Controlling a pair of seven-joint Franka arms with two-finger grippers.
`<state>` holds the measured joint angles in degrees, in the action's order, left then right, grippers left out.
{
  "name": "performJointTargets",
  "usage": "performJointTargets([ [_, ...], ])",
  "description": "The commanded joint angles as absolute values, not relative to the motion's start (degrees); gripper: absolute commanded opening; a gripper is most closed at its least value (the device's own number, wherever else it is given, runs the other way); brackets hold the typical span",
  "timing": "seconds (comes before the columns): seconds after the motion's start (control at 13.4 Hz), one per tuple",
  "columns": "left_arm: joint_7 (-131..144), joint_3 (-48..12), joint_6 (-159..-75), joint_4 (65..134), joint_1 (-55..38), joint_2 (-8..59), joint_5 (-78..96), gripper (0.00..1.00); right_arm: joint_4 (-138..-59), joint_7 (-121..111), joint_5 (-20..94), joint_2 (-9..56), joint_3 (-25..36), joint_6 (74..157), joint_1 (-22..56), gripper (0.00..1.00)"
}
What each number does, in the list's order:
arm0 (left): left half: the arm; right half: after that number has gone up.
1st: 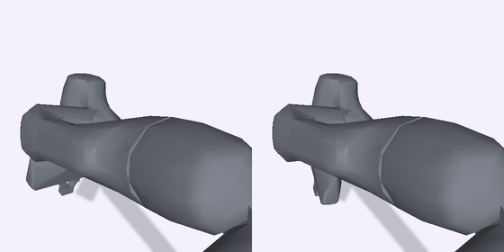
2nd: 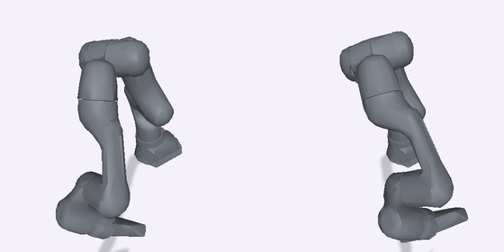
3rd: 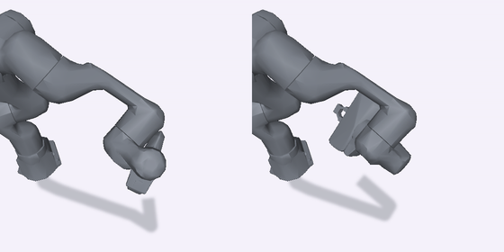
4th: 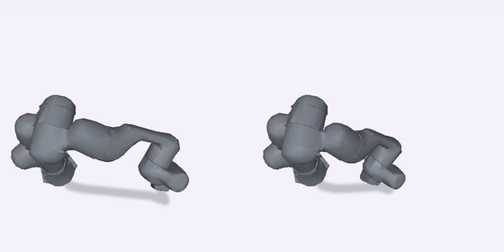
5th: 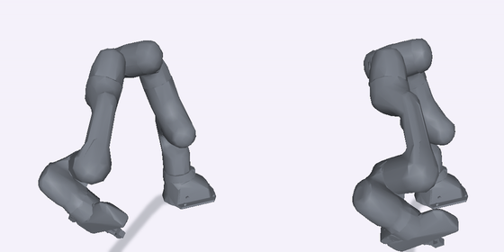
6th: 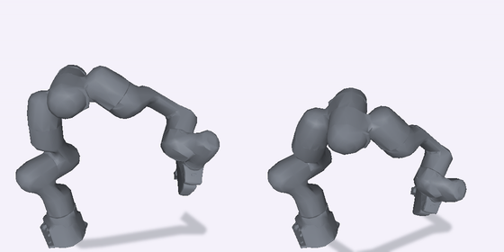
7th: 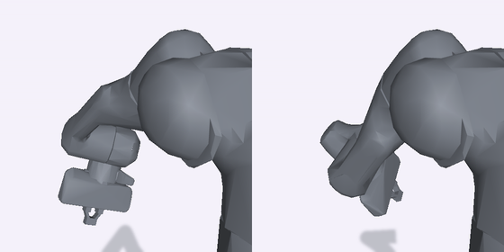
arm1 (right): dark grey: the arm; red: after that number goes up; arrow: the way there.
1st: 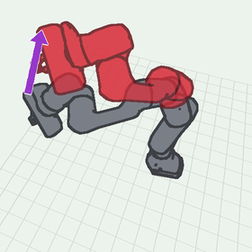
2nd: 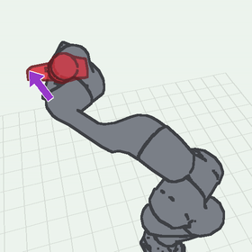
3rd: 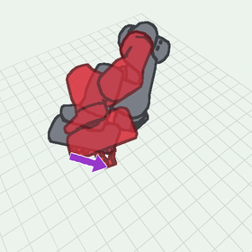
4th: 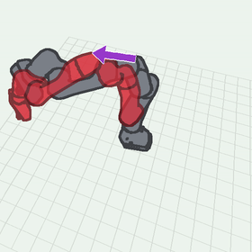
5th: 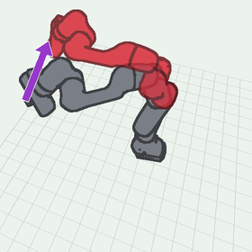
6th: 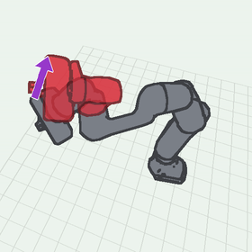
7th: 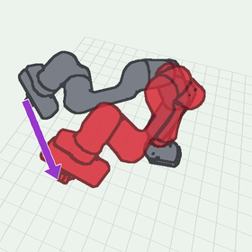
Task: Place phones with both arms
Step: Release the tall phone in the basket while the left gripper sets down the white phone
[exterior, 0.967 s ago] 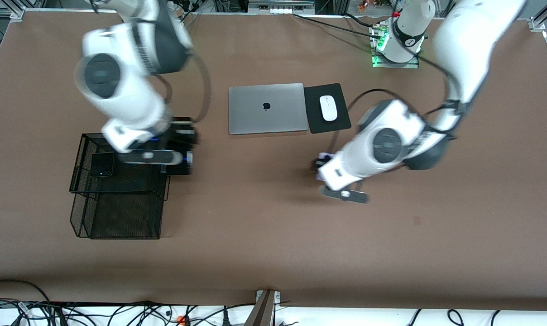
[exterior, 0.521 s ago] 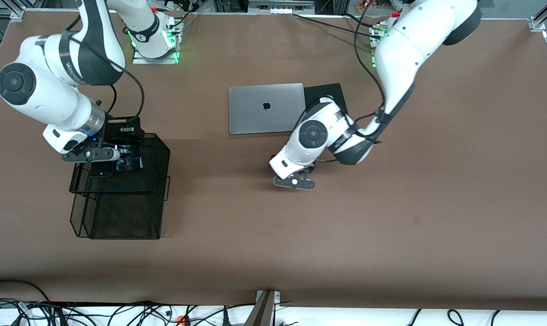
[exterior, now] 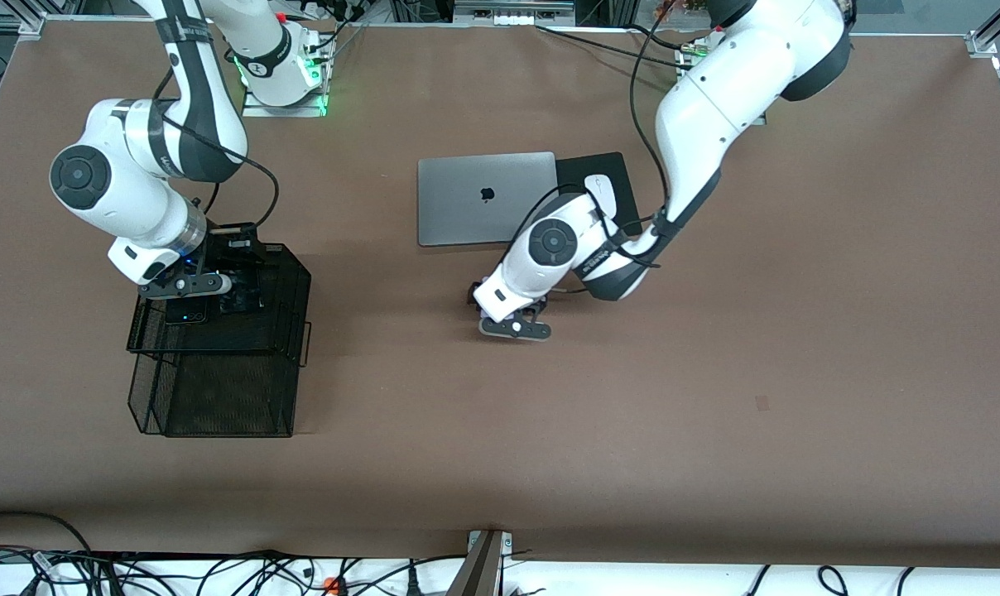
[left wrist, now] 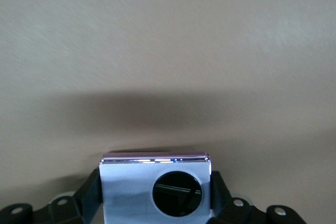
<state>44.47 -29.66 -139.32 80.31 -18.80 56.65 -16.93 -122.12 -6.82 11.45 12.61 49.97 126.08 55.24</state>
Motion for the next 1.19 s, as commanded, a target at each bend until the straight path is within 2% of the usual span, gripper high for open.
performJointTargets([
  [0.0,44.5,-29.0,-139.0,79.0,-19.7,56.1,-17.6,0.99,-122.0,-7.6,13.1,14.6,50.6,128.8,55.3,0.0],
  [0.15,44.7,-29.0,-138.1,79.7,-18.7,54.6,-17.5,1.0,-121.9,-7.6,16.2,16.9,50.6,130.2,55.1,0.0],
  [0.3,44.4,-29.0,-130.2,79.9,-16.3,50.0,-17.6,1.0,-121.6,-7.6,19.1,17.4,50.5,130.5,55.1,0.18],
  [0.37,44.4,-29.1,-124.2,79.7,-14.9,46.8,-17.6,1.0,-121.4,-7.6,20.4,17.5,50.5,130.6,55.1,0.32],
  [0.45,44.1,-29.1,-118.8,79.7,-13.3,43.6,-17.6,1.0,-121.3,-7.6,21.2,17.5,50.5,130.9,55.0,0.6],
  [0.52,42.5,-29.2,-114.1,79.6,-11.4,40.1,-17.6,1.0,-121.3,-7.6,21.2,17.5,50.5,131.2,55.0,1.0],
  [0.89,23.8,-29.3,-101.4,79.2,2.3,29.4,-17.1,1.0,-118.3,-8.1,21.0,16.7,50.6,129.6,55.3,1.0],
  [1.12,9.7,-27.1,-97.6,80.0,7.4,23.7,-15.3,1.0,-109.6,-7.6,20.2,16.3,52.2,116.7,55.3,1.0],
])
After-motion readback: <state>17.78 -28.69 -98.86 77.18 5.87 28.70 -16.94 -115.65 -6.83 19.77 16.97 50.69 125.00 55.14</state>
